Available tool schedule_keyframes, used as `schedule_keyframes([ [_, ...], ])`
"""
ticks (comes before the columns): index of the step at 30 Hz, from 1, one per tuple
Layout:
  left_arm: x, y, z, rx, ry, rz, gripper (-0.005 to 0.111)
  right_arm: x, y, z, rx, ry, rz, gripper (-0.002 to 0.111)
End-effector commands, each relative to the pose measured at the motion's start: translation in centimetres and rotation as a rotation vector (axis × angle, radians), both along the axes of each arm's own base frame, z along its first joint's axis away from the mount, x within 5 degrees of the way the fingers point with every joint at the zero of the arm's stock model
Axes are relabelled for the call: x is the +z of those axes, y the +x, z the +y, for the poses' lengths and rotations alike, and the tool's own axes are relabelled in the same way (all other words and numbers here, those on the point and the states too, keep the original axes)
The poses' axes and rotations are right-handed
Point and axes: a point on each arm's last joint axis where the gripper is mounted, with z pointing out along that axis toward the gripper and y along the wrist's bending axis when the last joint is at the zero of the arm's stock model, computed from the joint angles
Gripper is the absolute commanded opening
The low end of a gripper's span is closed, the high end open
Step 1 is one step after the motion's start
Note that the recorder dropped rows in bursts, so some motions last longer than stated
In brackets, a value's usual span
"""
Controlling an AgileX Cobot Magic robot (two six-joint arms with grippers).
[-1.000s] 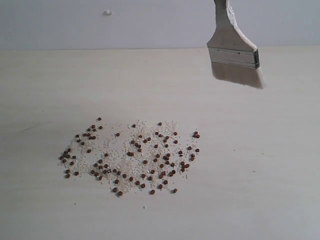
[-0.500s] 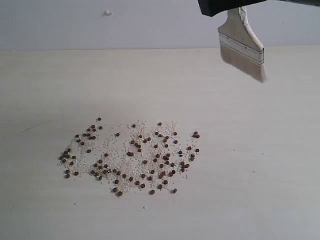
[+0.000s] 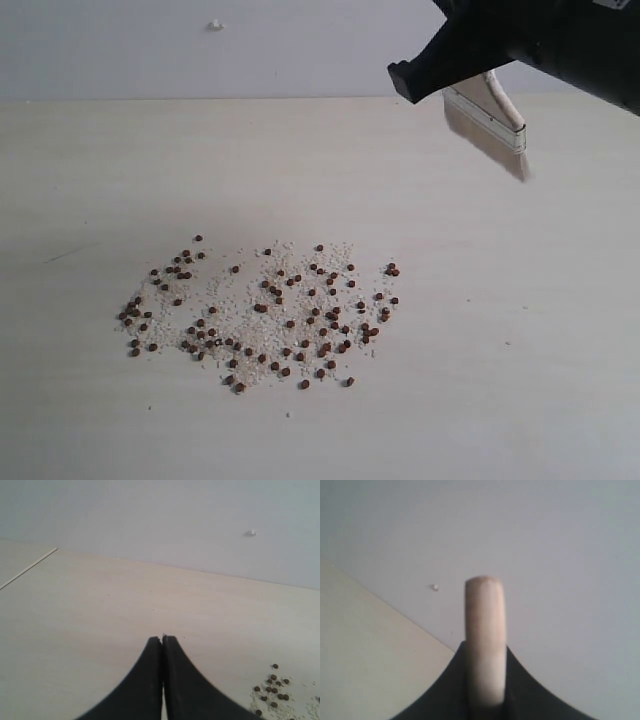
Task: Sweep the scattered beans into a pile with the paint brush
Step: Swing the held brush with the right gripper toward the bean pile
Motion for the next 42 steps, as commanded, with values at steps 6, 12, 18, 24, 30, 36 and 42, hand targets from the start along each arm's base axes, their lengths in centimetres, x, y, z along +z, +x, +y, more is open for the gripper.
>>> schedule_keyframes([
  [6,0.0,0.0,0.0,0.003,-0.022,-0.003,0.0,-0.4,-0.2,0.2,0.012,0.058,0.072,0.0],
  [12,0.0,0.0,0.0,0.003,-0.022,-0.003,0.0,-0.4,-0.3,0.5,0.055,-0.02,0.031,0.0],
  [18,0.0,0.0,0.0,0.003,-0.022,-0.003,0.0,-1.1,-0.5,0.4,0.06,-0.035,0.063,0.0],
  [24,0.0,0.0,0.0,0.003,-0.022,-0.003,0.0,-1.9,-0.7,0.3,0.059,-0.032,0.099,0.0],
  [30,0.0,0.0,0.0,0.003,-0.022,-0.003,0.0,-1.9,-0.7,0.3,0.062,-0.035,0.107,0.0],
  [36,0.0,0.0,0.0,0.003,-0.022,-0.003,0.0,-1.8,-0.7,0.3,0.059,-0.032,0.099,0.0],
  [42,0.0,0.0,0.0,0.003,-0.022,-0.003,0.0,-1.8,-0.7,0.3,0.059,-0.032,0.099,0.0],
])
